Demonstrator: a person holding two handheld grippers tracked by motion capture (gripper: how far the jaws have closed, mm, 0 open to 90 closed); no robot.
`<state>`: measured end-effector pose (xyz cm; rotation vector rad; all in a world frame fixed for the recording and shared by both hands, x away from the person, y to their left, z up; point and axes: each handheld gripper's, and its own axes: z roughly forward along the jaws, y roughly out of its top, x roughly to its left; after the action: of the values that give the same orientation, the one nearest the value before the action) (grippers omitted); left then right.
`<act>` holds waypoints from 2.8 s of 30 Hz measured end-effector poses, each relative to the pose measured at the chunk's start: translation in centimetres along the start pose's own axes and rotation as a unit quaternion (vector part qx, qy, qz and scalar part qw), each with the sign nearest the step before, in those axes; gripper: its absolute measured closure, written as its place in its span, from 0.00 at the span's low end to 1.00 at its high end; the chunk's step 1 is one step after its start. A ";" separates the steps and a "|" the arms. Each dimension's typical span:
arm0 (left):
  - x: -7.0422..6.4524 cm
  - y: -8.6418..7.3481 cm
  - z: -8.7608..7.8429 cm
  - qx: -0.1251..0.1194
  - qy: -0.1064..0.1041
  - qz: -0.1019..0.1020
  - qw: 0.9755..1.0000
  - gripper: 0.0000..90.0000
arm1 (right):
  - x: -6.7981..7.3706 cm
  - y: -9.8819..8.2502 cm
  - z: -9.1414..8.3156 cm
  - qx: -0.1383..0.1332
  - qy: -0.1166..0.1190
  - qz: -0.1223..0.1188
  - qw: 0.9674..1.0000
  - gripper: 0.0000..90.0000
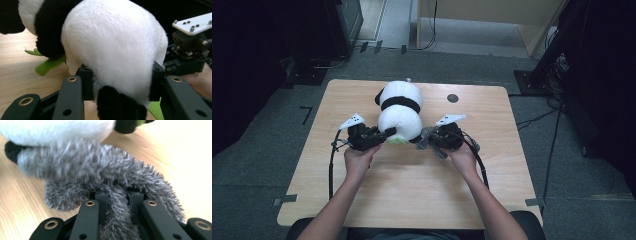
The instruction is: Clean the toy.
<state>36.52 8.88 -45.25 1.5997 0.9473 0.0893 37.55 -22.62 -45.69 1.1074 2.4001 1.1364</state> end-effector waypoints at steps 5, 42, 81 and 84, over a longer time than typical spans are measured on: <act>0.1 -0.1 0.1 0.006 0.006 0.001 1.000 0.60 | -1.1 0.5 -1.8 -0.036 0.003 0.034 0.999 0.85; -1.4 -0.1 1.4 0.011 0.019 0.014 1.000 0.59 | 8.2 2.0 -0.4 -0.048 0.075 -0.074 0.993 0.85; 0.6 0.3 -1.6 -0.012 0.031 0.029 0.999 0.59 | 0.2 -0.2 -0.2 -0.011 0.009 0.012 1.000 0.85; 1.0 0.4 -1.9 -0.013 0.035 0.028 0.999 0.59 | -0.6 -0.3 -1.1 -0.028 0.005 0.026 0.999 0.85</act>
<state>36.35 11.05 -44.79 1.6085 0.9515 0.1971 37.24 -23.79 -45.17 1.1541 2.3447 1.2195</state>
